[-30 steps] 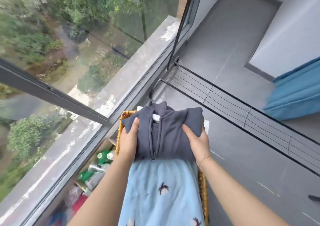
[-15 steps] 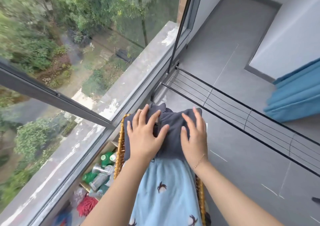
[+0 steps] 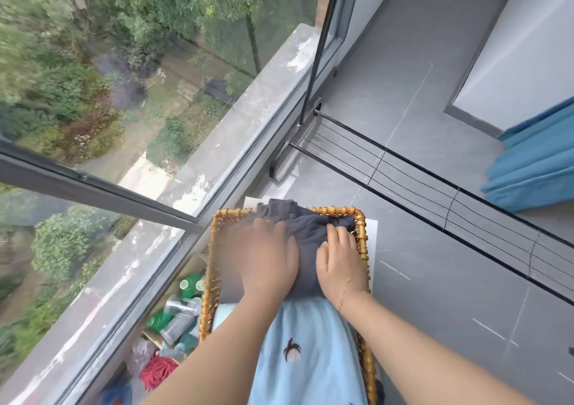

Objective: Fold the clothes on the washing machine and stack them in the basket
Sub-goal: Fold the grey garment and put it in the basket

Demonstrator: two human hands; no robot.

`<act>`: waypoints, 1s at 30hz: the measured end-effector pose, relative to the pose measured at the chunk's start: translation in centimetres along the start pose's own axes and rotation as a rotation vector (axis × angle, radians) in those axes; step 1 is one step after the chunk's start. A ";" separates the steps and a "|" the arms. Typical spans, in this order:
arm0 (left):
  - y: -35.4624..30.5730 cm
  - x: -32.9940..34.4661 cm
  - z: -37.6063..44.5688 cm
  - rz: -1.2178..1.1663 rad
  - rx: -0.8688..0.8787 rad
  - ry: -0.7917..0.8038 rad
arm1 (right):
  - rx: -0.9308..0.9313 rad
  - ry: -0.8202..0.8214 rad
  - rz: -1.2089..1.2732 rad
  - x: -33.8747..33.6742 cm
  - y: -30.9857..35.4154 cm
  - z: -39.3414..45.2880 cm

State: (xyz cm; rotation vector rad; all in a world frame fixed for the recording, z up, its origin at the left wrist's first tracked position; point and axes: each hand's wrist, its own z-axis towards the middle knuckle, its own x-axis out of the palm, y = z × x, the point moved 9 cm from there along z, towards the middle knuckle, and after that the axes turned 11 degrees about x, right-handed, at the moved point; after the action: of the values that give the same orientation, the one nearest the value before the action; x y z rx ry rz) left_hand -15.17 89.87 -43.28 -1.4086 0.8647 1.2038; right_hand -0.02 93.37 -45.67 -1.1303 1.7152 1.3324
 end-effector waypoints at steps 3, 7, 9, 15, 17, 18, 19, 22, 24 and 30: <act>0.2 0.6 -0.3 -0.009 0.013 -0.037 | 0.002 -0.017 -0.055 0.6 -0.2 0.1; 0.5 1.0 -0.5 -0.049 0.068 -0.140 | 0.030 -0.048 -0.063 1.5 -0.4 0.3; 0.7 1.3 -1.1 -0.077 0.111 -0.187 | 0.038 -0.049 -0.019 2.4 -0.8 0.0; 0.8 0.9 -1.1 -0.211 0.126 -0.177 | 0.035 -0.013 0.097 2.4 -1.0 -0.2; 0.9 0.1 -1.2 -0.273 0.080 -0.117 | 0.025 -0.010 0.136 1.5 -0.7 -0.6; 0.9 -0.2 -1.3 -0.296 0.065 -0.080 | 0.023 -0.009 0.154 1.0 -0.7 -0.8; 0.9 -0.7 -1.3 -0.300 0.066 -0.043 | 0.012 -0.017 0.172 0.1 -0.5 -0.9; 1.3 -2.2 -0.1 -0.197 0.146 0.058 | -0.151 -0.016 0.203 -2.3 1.5 -1.0; 1.6 -3.3 1.7 -0.096 0.209 0.090 | -0.300 0.098 0.173 -2.3 3.6 -1.7; -0.4 -1.1 2.0 -0.118 0.341 0.286 | -0.172 0.212 0.007 0.2 2.3 -4.1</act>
State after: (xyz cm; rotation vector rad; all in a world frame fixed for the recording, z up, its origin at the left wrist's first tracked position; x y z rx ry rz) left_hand -15.44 91.77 -42.01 -1.3447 1.1095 0.7337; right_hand -2.20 89.58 -43.98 -1.4072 1.7799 1.4288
